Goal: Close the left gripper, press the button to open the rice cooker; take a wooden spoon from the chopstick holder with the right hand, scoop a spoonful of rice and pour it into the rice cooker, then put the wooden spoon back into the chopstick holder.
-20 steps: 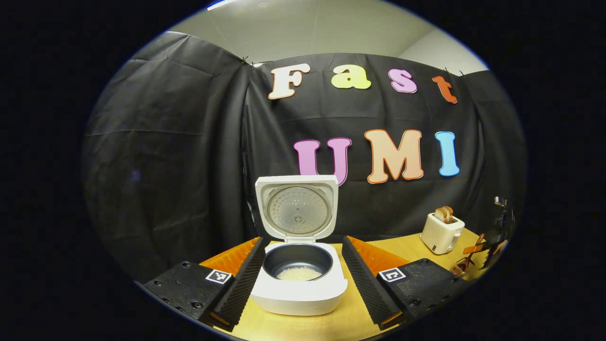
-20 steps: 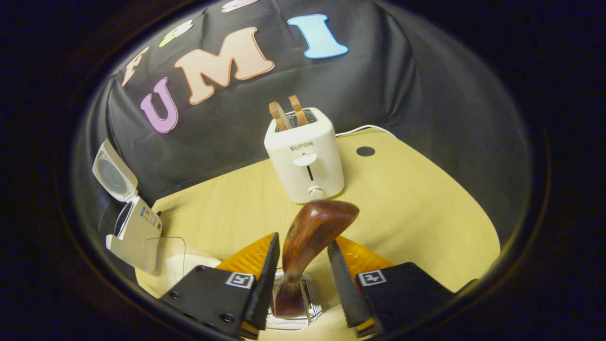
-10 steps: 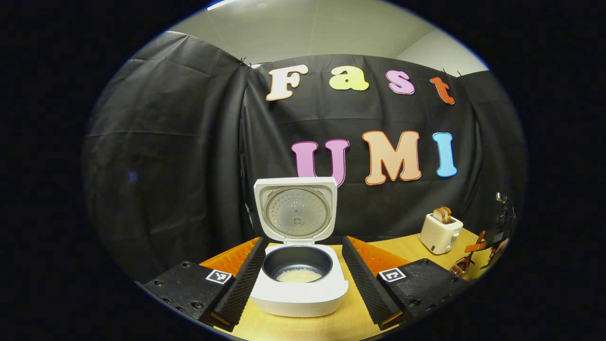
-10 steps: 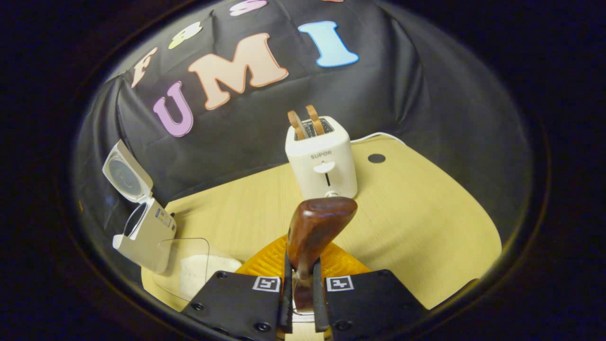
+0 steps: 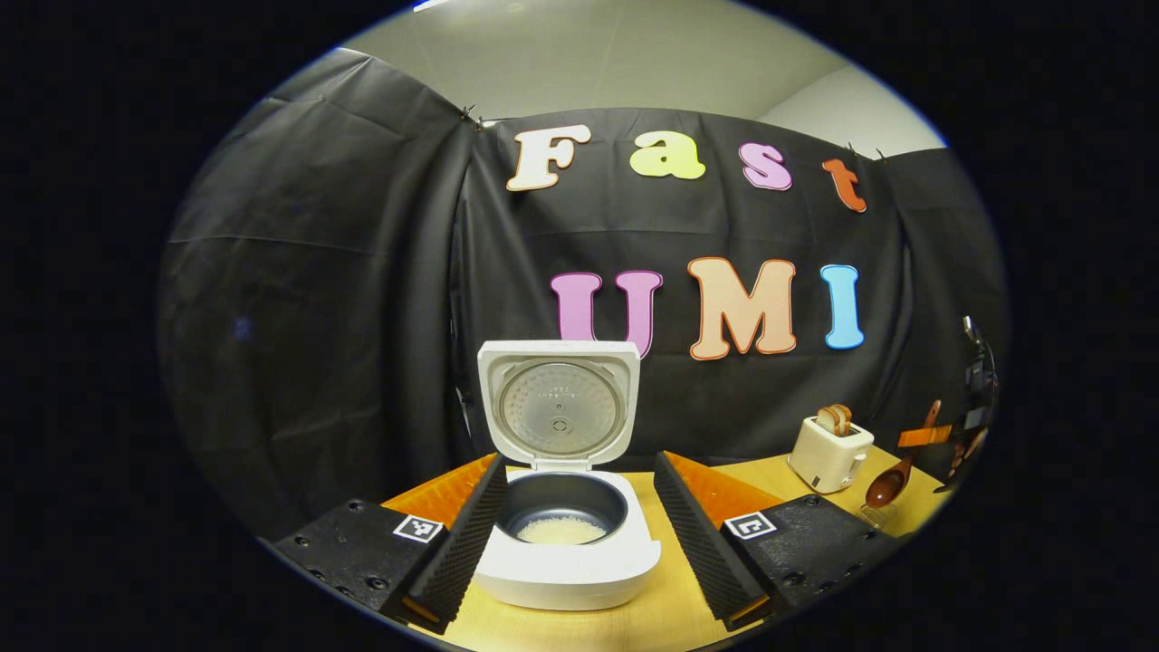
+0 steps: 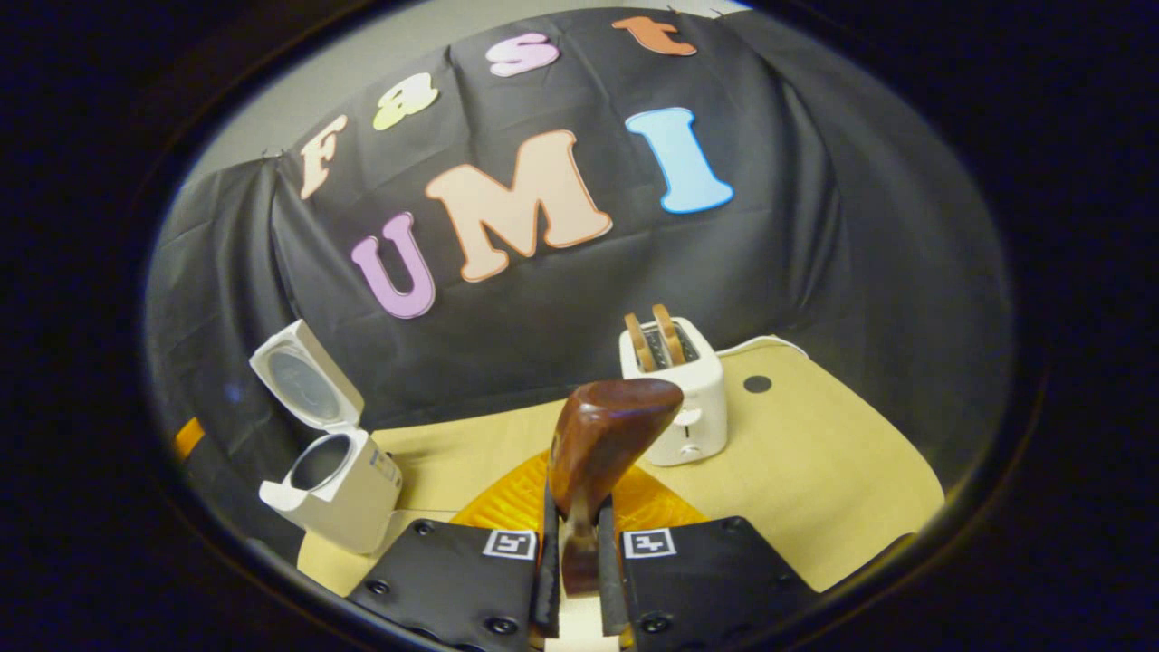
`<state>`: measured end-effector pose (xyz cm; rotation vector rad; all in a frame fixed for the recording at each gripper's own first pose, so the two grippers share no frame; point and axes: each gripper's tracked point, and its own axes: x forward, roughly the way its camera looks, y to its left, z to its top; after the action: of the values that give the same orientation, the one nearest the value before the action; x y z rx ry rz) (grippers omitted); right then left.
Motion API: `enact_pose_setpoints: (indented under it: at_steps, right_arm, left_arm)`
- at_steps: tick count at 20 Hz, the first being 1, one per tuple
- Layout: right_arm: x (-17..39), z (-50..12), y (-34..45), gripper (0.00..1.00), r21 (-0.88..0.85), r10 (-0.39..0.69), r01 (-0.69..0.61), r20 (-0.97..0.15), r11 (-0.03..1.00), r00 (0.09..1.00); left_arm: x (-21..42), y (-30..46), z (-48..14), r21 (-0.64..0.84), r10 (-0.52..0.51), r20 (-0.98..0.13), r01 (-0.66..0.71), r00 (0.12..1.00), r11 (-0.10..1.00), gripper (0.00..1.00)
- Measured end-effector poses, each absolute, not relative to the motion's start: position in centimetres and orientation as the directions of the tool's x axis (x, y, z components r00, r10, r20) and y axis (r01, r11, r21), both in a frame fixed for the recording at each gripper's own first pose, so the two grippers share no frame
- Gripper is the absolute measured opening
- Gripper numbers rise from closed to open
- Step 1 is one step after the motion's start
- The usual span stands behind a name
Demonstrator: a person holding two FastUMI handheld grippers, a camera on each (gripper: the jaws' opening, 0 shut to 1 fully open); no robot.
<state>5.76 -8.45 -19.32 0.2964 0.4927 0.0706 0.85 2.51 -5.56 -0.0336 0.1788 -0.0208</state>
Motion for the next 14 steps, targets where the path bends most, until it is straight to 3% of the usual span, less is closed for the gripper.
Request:
enact_pose_setpoints:
  at_steps: [6,9,14]
  right_arm:
    - [5.4,-19.4,-1.3,0.21,0.309,0.255,-0.124,-0.432,0.943,0.865]
    - [5.5,-20.3,1.5,0.21,0.302,0.303,-0.180,-0.434,0.936,0.848]
    - [5.6,-23.3,4.3,0.20,0.196,0.328,-0.266,-0.457,0.944,0.826]
  left_arm:
    - [0.3,3.7,-6.0,-0.036,-0.028,-0.192,0.021,0.981,0.999,0.99]
    - [-0.3,4.1,-5.9,-0.025,-0.024,-0.192,0.019,0.981,1.000,0.95]
    - [-0.9,4.6,-5.6,-0.012,-0.003,-0.197,0.001,0.980,1.000,0.95]
